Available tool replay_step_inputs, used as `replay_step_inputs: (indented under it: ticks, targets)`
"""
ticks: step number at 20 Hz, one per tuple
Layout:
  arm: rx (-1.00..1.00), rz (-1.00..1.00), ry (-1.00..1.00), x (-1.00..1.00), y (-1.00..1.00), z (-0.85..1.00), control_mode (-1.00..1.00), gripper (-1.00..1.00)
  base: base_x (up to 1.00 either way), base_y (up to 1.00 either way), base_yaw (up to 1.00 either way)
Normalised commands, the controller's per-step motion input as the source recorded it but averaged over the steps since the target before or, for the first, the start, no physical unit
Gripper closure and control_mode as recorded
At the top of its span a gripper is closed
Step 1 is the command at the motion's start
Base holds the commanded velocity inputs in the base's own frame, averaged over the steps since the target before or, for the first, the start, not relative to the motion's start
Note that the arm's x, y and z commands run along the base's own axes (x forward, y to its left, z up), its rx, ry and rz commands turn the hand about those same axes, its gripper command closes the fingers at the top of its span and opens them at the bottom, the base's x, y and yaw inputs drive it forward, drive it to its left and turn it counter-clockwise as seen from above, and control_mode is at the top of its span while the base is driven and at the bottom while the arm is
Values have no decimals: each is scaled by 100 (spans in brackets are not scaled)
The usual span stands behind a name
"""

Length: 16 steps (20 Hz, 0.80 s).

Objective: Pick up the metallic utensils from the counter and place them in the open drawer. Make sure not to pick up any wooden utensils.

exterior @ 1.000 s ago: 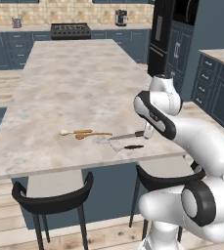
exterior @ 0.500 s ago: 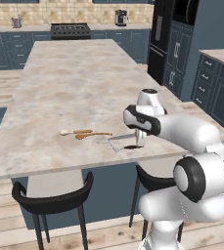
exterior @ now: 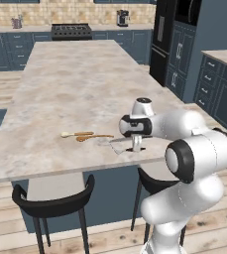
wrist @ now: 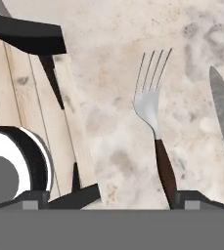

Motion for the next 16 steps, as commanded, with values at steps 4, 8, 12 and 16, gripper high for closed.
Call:
replay_step_inputs:
  ticks: [4, 8, 12, 16]
  targets:
    - [0, 0, -1, 42, 0, -36, -100, -100, 0, 0, 0]
    - [0, 0, 0, 34, 0, -24, -100, -100, 0, 0, 0]
    - [0, 0, 0, 49, 0, -39, -100, -100, 0, 0, 0]
    - [0, 2, 0, 53, 0, -40, -100, -100, 0, 0, 0]
